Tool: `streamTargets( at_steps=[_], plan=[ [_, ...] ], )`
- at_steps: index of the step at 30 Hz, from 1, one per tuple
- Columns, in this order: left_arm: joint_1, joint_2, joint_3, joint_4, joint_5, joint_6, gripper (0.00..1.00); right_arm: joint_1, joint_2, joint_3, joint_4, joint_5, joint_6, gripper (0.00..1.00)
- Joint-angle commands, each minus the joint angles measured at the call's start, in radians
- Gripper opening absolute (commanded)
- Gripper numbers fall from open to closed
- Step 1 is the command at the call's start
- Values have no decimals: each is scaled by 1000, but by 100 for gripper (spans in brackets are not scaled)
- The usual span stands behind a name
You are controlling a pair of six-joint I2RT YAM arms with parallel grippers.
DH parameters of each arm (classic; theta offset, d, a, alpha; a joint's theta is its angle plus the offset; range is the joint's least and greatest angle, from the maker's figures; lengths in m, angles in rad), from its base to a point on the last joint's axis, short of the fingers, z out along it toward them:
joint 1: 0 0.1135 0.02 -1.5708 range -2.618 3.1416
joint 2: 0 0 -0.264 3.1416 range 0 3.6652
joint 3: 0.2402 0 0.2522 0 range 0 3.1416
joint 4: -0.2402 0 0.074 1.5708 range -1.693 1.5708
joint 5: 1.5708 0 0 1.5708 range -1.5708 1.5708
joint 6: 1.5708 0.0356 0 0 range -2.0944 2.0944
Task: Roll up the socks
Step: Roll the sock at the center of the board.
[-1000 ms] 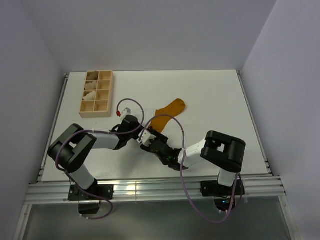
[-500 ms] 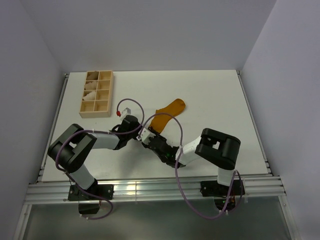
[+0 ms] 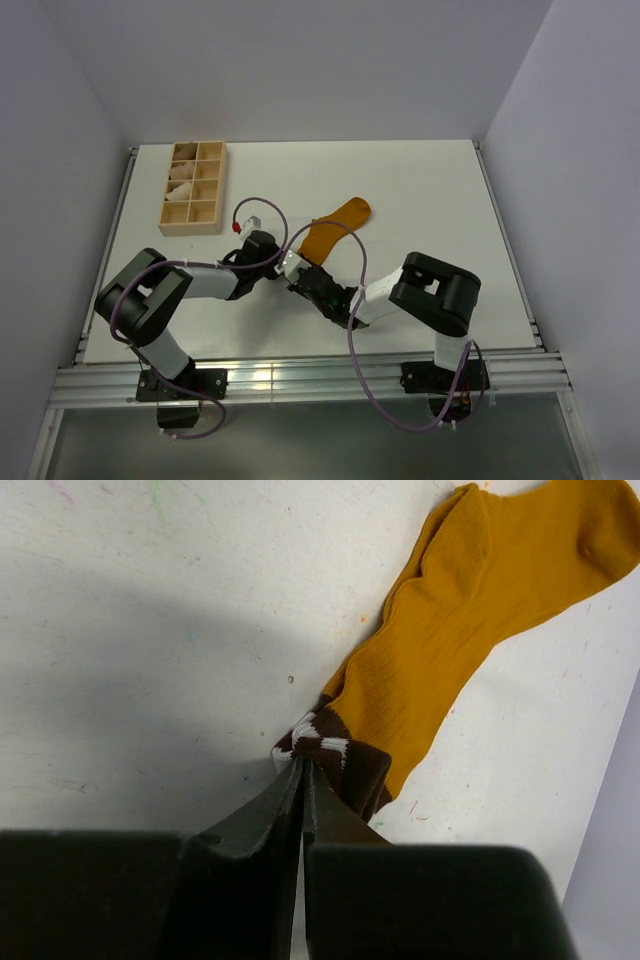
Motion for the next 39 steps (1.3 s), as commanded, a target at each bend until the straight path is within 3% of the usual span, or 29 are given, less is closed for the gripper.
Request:
streamTargets(
  at_steps=[1,5,14,24,33,39],
  plan=[
    [-3,-22,-29,-65,-25,13,12,-27,-19,33,-56,-55,50,17],
    [-3,-38,-36,-66,-33,13,18,-63,-33,45,-104,-136,96,11],
    [-3,-133,-68,-83,-70,16,37,-227,-22,152,-306,-515,212,6],
    [-3,-303,-154,-58,-119,62,41,-388,55,275,-417,-1022,340,5],
    [-3,-269,-178,-26,-105,52,46,-463,148,337,-373,-1383,470,7],
    [-3,-314,-206,-43,-119,32,48,-475,176,346,-336,-1469,524,7]
  ],
)
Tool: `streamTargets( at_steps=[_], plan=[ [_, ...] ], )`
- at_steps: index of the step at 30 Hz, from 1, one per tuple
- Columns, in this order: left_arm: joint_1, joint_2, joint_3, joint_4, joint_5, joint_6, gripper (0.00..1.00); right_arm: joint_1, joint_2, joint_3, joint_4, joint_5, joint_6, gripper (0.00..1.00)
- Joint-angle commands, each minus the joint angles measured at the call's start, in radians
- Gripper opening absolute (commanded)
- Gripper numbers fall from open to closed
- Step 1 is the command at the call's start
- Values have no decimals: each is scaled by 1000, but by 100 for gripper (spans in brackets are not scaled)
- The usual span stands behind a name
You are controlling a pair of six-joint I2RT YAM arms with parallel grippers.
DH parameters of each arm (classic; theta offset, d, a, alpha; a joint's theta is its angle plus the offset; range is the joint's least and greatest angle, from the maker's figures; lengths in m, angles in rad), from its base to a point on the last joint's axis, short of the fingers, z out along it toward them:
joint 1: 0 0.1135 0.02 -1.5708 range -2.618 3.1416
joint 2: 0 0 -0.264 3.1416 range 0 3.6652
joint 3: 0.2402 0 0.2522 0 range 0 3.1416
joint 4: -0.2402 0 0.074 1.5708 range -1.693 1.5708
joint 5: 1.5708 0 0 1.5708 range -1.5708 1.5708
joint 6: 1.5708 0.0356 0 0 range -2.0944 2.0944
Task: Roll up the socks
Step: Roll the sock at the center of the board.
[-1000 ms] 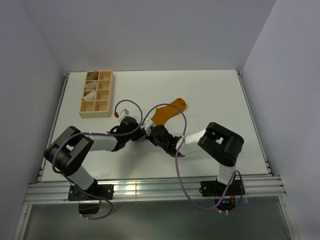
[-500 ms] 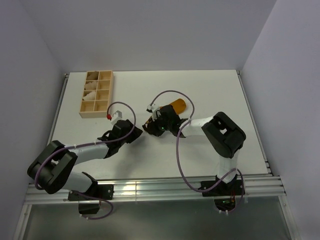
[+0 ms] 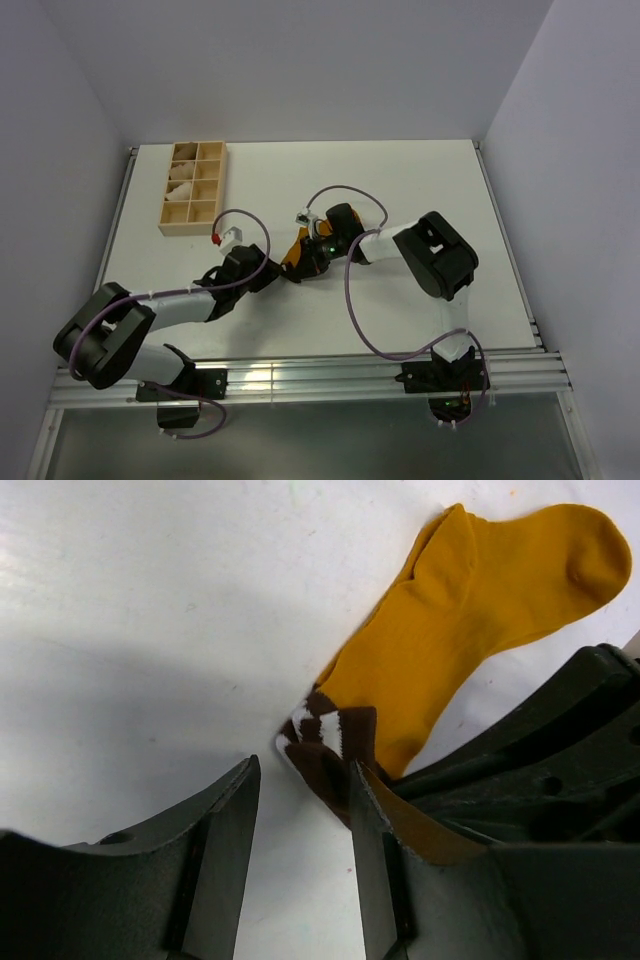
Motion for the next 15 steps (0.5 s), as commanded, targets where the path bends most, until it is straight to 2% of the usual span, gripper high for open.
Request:
streamTargets(
  at_steps=[1,7,15],
  plan=[
    [-3,-45,-25,20,-22,-23,47,-10,14,24,33,-129,76,8],
    [-3,-49,-60,57,2,-31,41,-23,62,48,35,-143,113,8],
    [-3,-12,-48,72,35,-27,41,-46,96,36,69,-133,175,8]
  ],
)
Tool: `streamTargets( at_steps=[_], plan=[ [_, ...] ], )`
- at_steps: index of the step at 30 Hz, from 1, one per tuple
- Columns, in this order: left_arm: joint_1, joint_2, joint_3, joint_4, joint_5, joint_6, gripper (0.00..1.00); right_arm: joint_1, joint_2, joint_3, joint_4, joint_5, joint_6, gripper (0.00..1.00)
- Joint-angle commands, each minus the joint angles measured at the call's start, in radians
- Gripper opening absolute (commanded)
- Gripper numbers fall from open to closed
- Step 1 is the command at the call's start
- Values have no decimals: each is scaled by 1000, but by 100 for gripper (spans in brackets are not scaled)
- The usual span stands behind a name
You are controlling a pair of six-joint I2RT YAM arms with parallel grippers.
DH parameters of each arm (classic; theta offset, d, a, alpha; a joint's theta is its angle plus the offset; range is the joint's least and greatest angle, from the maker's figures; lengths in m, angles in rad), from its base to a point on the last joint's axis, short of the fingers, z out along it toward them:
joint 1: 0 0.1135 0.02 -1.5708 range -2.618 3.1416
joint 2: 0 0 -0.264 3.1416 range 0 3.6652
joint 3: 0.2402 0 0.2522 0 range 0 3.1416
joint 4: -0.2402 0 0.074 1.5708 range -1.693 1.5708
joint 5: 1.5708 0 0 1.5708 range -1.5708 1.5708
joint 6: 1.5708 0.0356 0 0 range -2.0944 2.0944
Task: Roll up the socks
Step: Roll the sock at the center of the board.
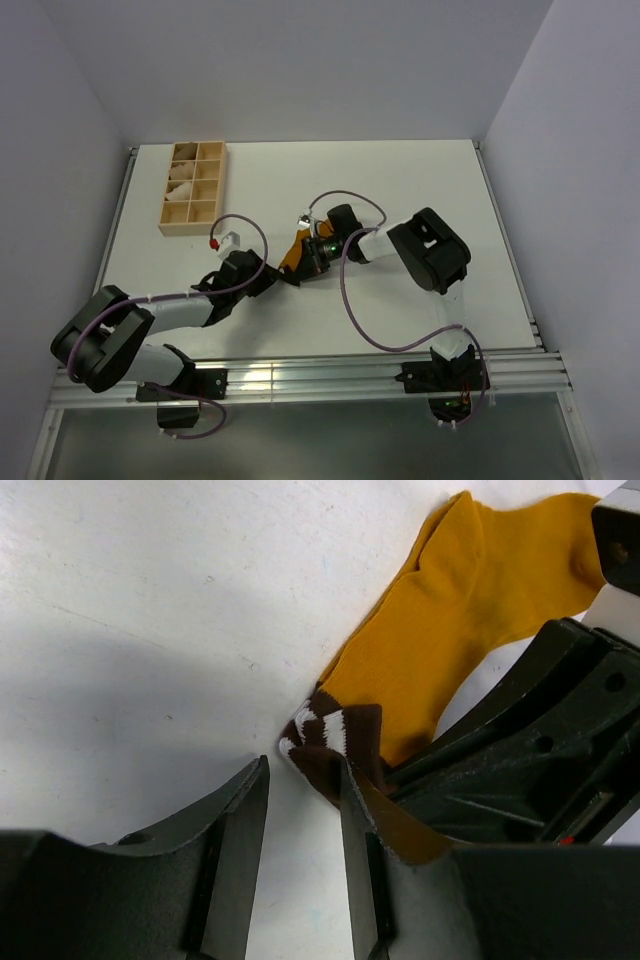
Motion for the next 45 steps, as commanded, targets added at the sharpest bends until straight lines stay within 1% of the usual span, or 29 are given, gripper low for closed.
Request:
streamTargets(
  at_steps=[1,7,9,10,12,13,14,15,16,17,18,19,22,25,27,28,30,32,33,34,36,40,45],
  plan=[
    [-5,15,8,43,24,-9,40,-21,29,17,31,-4,34,9],
    [-6,2,-4,59,40,0,37,-26,60,43,-14,3,32,9],
    [-11,-20,-17,89,40,16,39,-27,72,53,-26,5,35,9],
    [-12,-47,-26,102,38,54,44,-27,77,56,-29,-1,40,9],
    [-14,-73,-27,120,52,123,50,-27,86,70,-58,-4,34,9],
    [-14,-98,-11,113,61,216,56,-27,89,74,-70,-12,27,9],
    [-15,-110,2,99,87,267,60,-27,91,83,-89,-9,21,9],
    [-15,-123,18,50,90,323,64,-27,92,89,-130,-11,2,9],
    [-19,-144,58,9,93,402,72,-29,92,99,-168,-21,-12,9],
    [-22,-152,80,-22,94,440,75,-29,94,105,-169,-23,-12,9],
    [-28,-159,101,-91,95,474,79,-32,94,109,-208,-21,-26,9],
    [-31,-169,144,-119,90,535,83,-34,97,119,-224,-24,-32,9],
    [-74,-152,178,-165,37,626,86,-40,107,139,-282,-56,-49,9],
    [-109,-126,148,-123,19,706,86,-44,118,172,-363,-57,-91,10],
    [-141,-126,80,-69,-3,732,84,-47,121,186,-408,-60,-118,10],
    [-147,-127,57,-11,-23,721,83,-50,121,194,-419,-55,-123,10],
    [-147,-126,16,31,-37,671,78,-52,117,198,-439,-41,-138,10],
    [-147,-112,23,39,-54,639,72,-52,115,195,-431,-37,-134,10],
    [-149,-94,35,40,-57,604,68,-52,117,197,-434,-37,-134,10],
    [-147,-83,37,48,-58,588,66,-52,118,194,-431,-35,-134,10],
    [-149,-63,36,89,-65,565,60,-52,120,192,-434,-27,-137,10],
    [-147,-22,43,154,-49,574,56,-52,127,195,-446,-24,-143,10],
    [-147,48,91,129,-78,565,51,-52,127,200,-463,-18,-154,10]
  ],
)
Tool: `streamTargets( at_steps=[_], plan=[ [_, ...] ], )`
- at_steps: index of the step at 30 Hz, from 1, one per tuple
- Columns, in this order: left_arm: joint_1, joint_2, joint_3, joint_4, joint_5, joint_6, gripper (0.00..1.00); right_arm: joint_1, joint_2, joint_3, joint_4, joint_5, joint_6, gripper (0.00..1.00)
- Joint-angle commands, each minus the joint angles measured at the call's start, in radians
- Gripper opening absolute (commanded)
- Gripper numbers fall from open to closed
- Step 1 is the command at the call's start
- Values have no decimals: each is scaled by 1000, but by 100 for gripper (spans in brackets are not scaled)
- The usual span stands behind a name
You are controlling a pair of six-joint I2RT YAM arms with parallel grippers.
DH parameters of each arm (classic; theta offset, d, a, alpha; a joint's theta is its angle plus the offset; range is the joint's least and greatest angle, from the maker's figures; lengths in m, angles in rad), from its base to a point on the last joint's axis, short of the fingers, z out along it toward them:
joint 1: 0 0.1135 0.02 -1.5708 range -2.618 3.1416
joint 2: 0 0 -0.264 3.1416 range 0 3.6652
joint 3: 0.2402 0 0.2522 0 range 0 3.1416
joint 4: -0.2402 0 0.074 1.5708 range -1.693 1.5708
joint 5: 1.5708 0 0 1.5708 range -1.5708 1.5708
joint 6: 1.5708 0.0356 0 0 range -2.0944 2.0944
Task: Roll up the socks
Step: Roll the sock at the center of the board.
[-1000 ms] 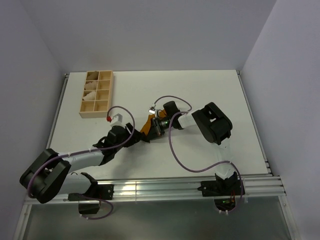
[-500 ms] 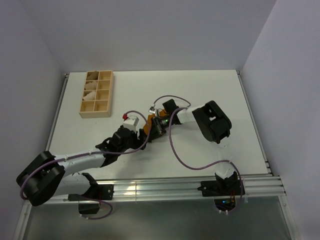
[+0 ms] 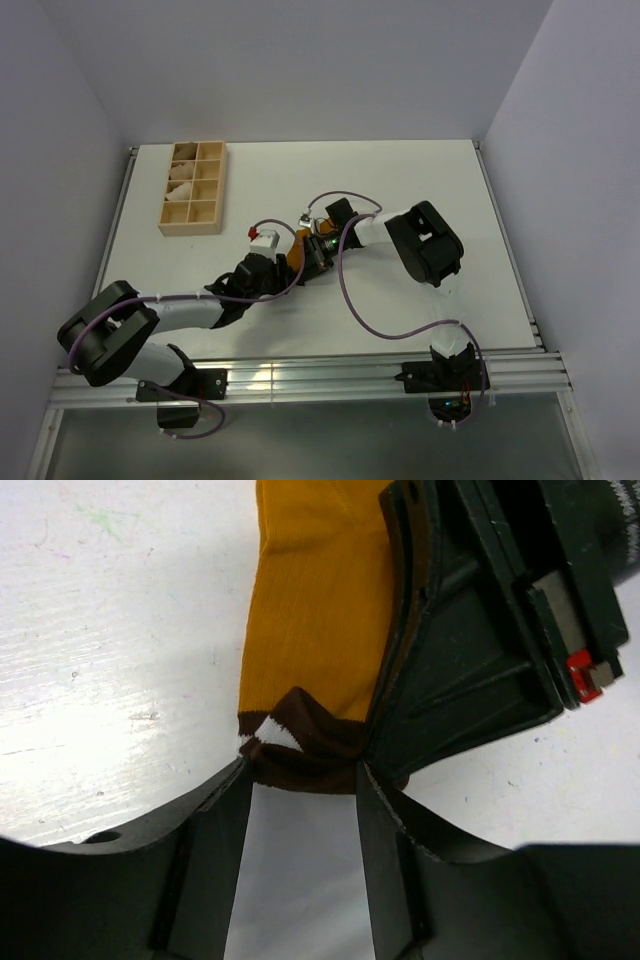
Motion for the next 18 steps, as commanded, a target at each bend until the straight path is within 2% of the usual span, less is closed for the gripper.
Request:
streamTargets(
  at_steps=[1,8,18],
  plan=[
    [-2,29,52,40,-45,-19,50,-7,37,9,-60,72,-51,10],
    [10,51,66,34,-87,-50,36,-6,40,5,-47,79,-43,10],
    [12,134,130,-12,-64,-53,33,-7,38,6,-49,92,-42,10]
  ],
)
